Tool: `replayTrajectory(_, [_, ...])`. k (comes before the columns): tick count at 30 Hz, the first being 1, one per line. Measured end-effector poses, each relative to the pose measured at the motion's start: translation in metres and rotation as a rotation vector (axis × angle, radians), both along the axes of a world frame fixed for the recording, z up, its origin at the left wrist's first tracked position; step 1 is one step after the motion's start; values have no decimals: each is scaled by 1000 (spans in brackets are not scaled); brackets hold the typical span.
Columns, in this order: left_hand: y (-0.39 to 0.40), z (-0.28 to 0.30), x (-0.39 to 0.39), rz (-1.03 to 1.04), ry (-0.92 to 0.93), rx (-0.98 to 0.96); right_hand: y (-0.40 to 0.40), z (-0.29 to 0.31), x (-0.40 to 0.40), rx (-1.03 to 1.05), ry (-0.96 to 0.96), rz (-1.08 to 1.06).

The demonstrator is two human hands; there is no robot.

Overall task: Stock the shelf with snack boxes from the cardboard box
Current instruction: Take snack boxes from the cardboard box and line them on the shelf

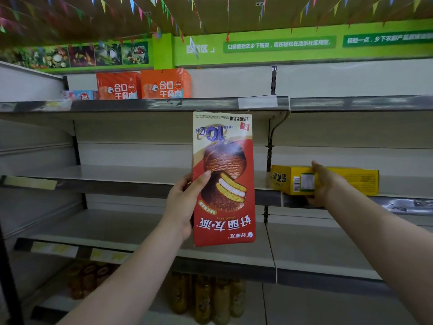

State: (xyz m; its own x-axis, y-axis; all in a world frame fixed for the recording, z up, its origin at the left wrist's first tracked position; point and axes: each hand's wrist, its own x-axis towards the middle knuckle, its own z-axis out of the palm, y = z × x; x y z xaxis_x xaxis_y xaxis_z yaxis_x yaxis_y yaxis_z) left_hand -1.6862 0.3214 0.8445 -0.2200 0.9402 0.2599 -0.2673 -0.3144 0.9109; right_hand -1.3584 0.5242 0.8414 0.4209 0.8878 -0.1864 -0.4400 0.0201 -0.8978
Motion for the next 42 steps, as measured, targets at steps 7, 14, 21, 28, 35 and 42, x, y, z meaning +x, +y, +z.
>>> replayTrajectory(7, [-3, -19, -1, -32, -177, -36, -152, 2, -62, 86, 8, -69])
replayTrajectory(14, [-22, -54, 29, -39, -480, -60, -222, -40, -135, 204, -114, 450])
replayTrajectory(21, [-58, -92, 48, -184, -497, -81, -230, -77, -131, 215, 11, 597])
replayTrajectory(28, [-72, -93, 23, -218, -352, -293, -225, -66, -116, 213, -173, 611])
replayTrajectory(35, [-83, -83, -62, -157, -576, -466, -216, -31, -106, 496, -703, 568])
replayTrajectory(42, [-92, -72, -94, -153, -460, -540, -218, -18, -114, 1187, -1241, 623])
